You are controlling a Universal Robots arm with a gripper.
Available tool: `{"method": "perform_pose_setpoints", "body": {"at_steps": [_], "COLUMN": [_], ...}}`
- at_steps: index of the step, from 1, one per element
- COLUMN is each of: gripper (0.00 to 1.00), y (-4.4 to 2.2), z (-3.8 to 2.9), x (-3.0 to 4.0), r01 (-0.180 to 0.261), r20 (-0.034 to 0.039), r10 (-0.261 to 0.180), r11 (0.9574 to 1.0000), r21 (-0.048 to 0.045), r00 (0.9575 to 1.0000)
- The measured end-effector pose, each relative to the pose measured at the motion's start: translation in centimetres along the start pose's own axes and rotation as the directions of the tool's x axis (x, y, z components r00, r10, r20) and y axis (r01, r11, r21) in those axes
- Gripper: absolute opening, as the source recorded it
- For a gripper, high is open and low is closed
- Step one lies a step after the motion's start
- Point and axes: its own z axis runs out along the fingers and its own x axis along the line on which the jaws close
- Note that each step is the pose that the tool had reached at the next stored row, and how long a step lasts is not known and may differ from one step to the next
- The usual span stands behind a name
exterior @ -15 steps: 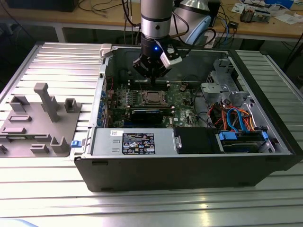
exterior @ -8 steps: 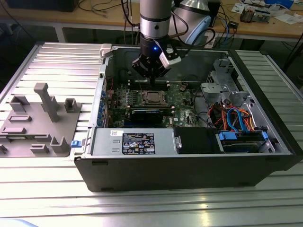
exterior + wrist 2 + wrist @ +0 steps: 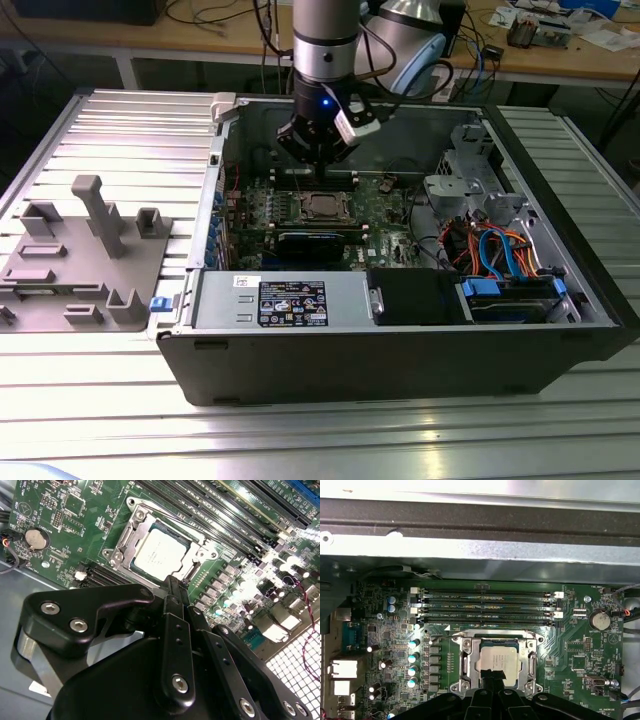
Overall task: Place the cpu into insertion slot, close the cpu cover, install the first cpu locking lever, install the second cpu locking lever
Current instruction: 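Install the first cpu locking lever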
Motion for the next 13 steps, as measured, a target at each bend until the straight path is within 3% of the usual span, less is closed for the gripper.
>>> {"method": "perform_pose_setpoints", "body": {"at_steps": [13], "gripper": [0.11], "y": [0.01], "z": [-0.01], "x": [0.21], "r01": [0.0], "r20": [0.0], "r10": [0.0], "r11": [1.0], "r21": [0.0], "r00": [1.0]}}
